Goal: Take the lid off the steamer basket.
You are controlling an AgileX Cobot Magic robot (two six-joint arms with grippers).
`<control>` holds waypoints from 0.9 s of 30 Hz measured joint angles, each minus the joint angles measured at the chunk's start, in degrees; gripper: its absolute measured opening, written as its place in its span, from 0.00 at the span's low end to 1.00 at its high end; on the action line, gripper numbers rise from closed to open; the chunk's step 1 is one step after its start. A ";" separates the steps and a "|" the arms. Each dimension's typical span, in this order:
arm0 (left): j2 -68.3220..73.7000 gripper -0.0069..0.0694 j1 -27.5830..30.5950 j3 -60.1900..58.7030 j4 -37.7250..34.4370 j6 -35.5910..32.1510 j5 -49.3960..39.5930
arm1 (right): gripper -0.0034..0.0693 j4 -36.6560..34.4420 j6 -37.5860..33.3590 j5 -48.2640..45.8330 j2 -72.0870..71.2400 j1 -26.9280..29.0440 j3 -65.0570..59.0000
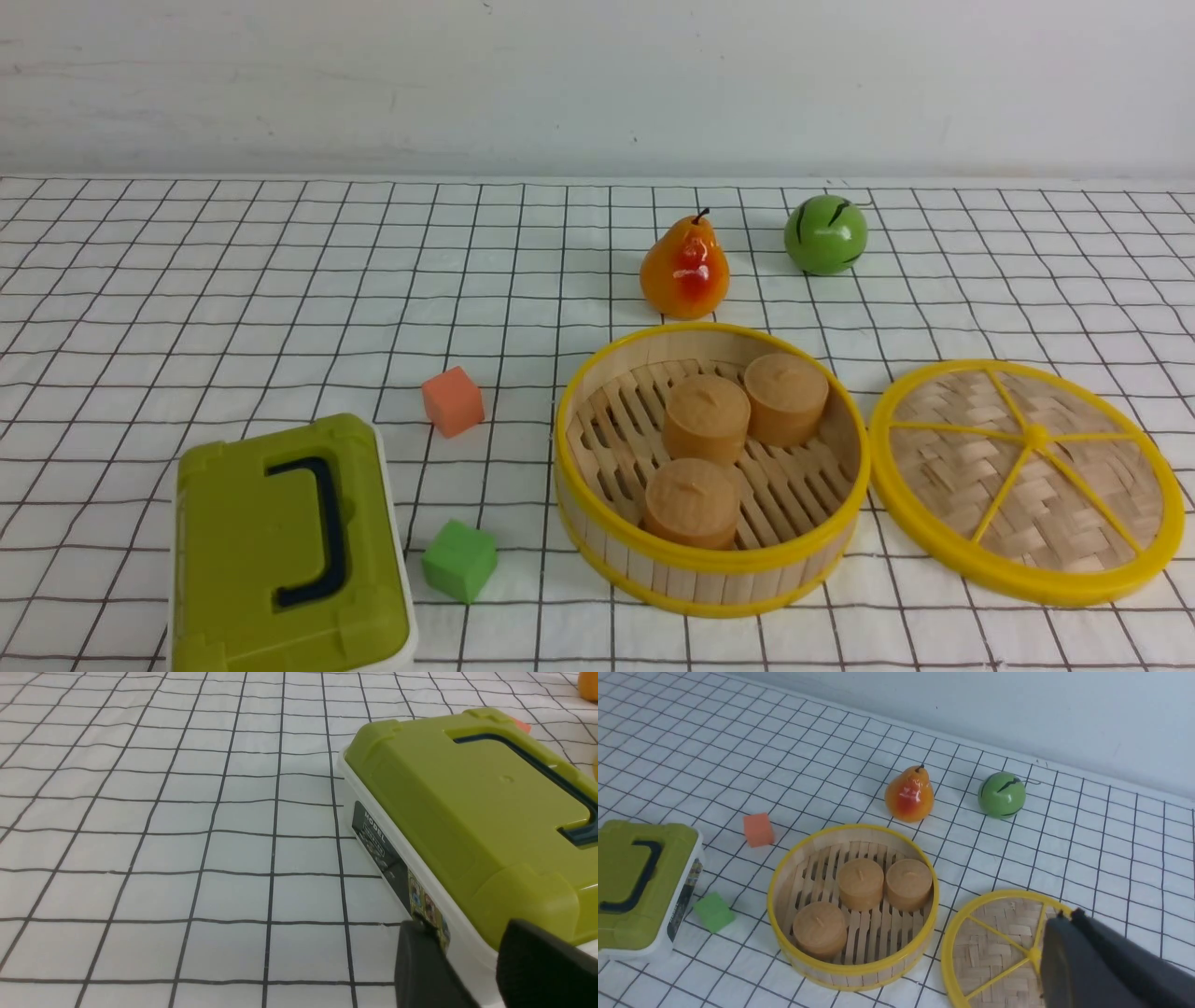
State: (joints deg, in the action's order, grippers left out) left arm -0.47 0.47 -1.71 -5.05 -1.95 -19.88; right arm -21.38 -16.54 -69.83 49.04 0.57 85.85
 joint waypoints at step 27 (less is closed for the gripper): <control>0.00 0.40 0.00 0.00 0.00 0.00 0.00 | 0.02 7.65 -0.12 14.47 -8.13 0.00 -19.31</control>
State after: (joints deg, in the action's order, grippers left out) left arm -0.47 0.47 -1.71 -5.05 -1.95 -19.88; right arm -13.73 -16.67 -55.36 40.91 0.57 66.54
